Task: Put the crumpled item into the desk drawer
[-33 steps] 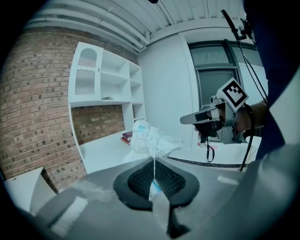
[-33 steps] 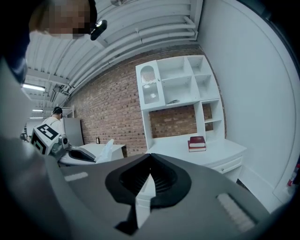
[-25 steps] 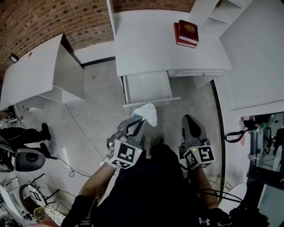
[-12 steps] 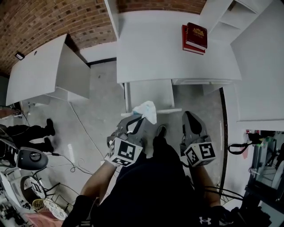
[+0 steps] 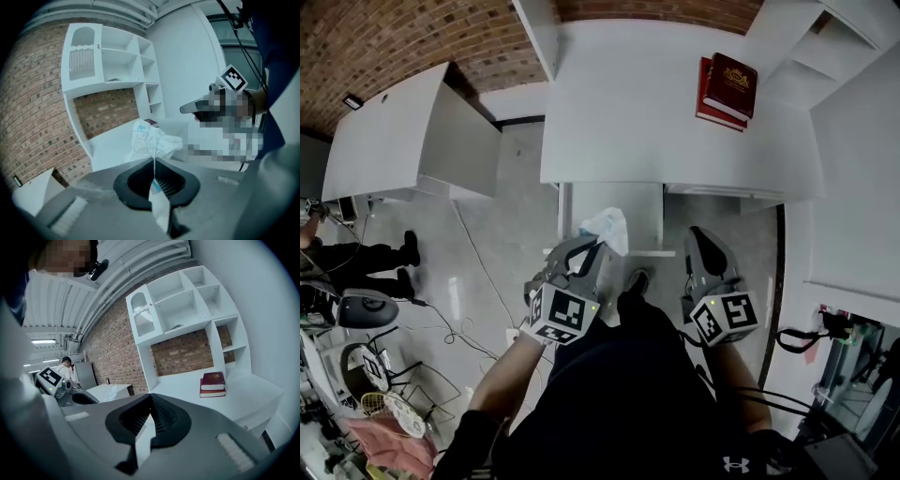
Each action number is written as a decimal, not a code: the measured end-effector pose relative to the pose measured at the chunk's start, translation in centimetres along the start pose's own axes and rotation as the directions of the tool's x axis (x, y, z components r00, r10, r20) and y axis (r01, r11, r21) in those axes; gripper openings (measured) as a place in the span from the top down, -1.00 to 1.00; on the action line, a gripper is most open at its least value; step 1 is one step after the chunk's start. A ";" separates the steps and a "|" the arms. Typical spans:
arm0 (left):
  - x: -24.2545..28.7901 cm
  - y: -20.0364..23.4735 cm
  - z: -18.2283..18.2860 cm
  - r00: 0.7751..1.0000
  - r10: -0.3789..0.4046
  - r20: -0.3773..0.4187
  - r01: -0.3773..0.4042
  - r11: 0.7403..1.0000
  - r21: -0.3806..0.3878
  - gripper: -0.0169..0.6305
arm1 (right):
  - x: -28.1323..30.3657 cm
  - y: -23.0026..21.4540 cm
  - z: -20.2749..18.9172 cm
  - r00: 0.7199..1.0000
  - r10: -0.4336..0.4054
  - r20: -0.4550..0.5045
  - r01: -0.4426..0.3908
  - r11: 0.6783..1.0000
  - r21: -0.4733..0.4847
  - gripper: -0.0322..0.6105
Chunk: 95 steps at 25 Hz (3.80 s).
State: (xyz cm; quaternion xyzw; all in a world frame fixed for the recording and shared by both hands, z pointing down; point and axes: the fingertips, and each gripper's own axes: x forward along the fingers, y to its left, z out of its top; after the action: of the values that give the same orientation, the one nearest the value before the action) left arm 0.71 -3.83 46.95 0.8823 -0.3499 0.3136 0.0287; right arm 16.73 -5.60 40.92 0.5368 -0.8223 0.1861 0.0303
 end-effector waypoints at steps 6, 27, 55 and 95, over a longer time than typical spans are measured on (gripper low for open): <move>2.6 1.3 -0.8 0.999 0.013 -0.051 -0.012 1.000 0.019 0.93 | 1.7 -1.5 -0.2 0.999 0.050 -0.019 -0.049 0.999 0.019 0.89; 13.9 2.9 -10.3 0.953 -0.069 -0.294 0.173 0.922 0.346 0.93 | 4.4 -4.2 -6.3 0.990 -0.046 -0.130 0.060 0.993 0.103 0.89; 27.8 2.1 -22.3 0.867 -0.092 -0.490 0.347 0.817 0.460 0.93 | 4.8 -6.1 -13.8 0.948 -0.148 -0.283 0.204 0.963 0.179 0.89; 29.5 2.4 -26.0 0.846 -0.086 -0.526 0.322 0.869 0.376 0.64 | 5.8 -6.5 -15.2 0.948 -0.101 -0.302 0.160 0.971 0.177 0.89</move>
State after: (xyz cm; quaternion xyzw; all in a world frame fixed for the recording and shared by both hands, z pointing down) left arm 1.84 -16.35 84.29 0.7878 -0.1498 0.5951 -0.0538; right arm 17.80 -7.76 58.24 0.5573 -0.7488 0.3418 0.1095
